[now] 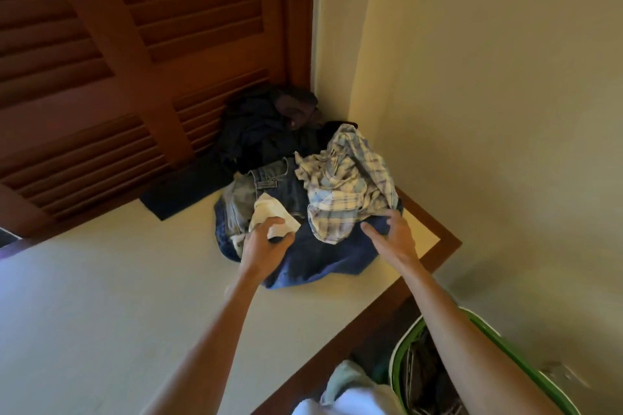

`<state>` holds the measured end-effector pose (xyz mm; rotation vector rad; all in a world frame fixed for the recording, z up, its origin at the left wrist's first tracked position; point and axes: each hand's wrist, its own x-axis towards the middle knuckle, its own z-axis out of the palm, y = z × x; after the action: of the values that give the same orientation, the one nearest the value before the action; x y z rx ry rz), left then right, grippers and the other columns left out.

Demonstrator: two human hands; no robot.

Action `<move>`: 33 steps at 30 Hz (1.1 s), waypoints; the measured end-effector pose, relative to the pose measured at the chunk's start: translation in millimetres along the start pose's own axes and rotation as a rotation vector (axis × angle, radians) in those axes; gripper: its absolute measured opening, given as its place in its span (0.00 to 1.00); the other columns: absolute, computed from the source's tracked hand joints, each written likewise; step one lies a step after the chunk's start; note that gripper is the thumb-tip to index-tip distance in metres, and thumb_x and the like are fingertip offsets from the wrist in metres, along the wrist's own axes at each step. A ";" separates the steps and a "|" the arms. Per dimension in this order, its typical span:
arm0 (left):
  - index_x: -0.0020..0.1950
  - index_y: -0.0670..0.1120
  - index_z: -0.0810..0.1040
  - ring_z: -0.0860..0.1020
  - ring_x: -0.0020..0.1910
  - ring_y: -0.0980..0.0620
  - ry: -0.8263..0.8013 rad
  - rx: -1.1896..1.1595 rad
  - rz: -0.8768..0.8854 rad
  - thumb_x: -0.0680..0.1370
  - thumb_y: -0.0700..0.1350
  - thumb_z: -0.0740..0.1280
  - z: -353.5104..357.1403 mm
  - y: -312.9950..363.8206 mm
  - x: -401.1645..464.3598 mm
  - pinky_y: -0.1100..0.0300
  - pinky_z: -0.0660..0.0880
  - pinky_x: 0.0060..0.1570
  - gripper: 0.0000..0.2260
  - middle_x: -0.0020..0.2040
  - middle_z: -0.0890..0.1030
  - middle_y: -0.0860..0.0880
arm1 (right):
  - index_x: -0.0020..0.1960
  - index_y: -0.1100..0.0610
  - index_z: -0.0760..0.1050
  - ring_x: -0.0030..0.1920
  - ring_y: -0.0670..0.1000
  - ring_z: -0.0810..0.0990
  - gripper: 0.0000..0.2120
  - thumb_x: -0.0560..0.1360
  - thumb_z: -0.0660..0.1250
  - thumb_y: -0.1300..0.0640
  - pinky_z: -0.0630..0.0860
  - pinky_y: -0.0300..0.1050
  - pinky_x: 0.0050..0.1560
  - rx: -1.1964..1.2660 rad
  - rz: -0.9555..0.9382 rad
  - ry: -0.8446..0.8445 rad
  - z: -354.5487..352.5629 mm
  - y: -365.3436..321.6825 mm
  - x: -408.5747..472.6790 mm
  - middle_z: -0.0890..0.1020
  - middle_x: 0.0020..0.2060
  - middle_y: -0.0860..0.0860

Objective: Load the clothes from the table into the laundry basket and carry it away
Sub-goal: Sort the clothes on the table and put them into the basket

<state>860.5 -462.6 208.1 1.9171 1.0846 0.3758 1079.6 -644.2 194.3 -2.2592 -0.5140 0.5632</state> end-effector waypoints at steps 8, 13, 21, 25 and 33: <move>0.80 0.63 0.51 0.44 0.80 0.34 -0.151 0.312 -0.195 0.67 0.74 0.69 31.9 17.6 99.1 0.35 0.50 0.76 0.48 0.82 0.44 0.41 | 0.80 0.45 0.42 0.80 0.64 0.45 0.66 0.55 0.70 0.20 0.54 0.70 0.75 -0.038 0.077 -0.146 -8.6 -47.0 111.8 0.45 0.81 0.55; 0.81 0.62 0.52 0.45 0.79 0.33 -0.176 0.441 -0.266 0.69 0.70 0.71 59.7 -20.0 96.6 0.34 0.57 0.74 0.47 0.82 0.42 0.44 | 0.80 0.46 0.36 0.79 0.67 0.40 0.68 0.55 0.65 0.17 0.50 0.69 0.76 -0.272 0.159 -0.397 39.7 -41.1 139.1 0.38 0.80 0.56; 0.79 0.61 0.58 0.61 0.75 0.40 -0.051 0.592 -0.233 0.80 0.55 0.67 42.4 -29.4 69.7 0.41 0.74 0.62 0.30 0.79 0.58 0.48 | 0.80 0.42 0.46 0.77 0.72 0.39 0.44 0.72 0.57 0.25 0.49 0.76 0.73 -0.496 -0.044 -0.349 82.7 -16.9 123.0 0.42 0.81 0.57; 0.75 0.61 0.65 0.70 0.66 0.42 -0.004 0.580 -0.211 0.78 0.59 0.69 25.3 -44.9 41.4 0.45 0.78 0.52 0.27 0.70 0.70 0.51 | 0.68 0.46 0.75 0.77 0.66 0.56 0.17 0.79 0.64 0.47 0.57 0.70 0.73 -0.387 -0.099 -0.238 80.7 -13.4 105.0 0.65 0.77 0.53; 0.58 0.53 0.82 0.82 0.44 0.49 0.273 0.144 -0.260 0.76 0.43 0.74 -24.8 -72.2 -11.4 0.61 0.73 0.35 0.12 0.45 0.83 0.52 | 0.64 0.58 0.78 0.59 0.56 0.81 0.16 0.80 0.68 0.51 0.77 0.51 0.56 0.298 -0.185 -0.012 -5.7 -76.8 87.9 0.83 0.56 0.54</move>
<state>799.7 -441.3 165.7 1.8532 1.5593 0.4306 1140.4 -552.5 233.7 -1.9055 -0.5958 0.5220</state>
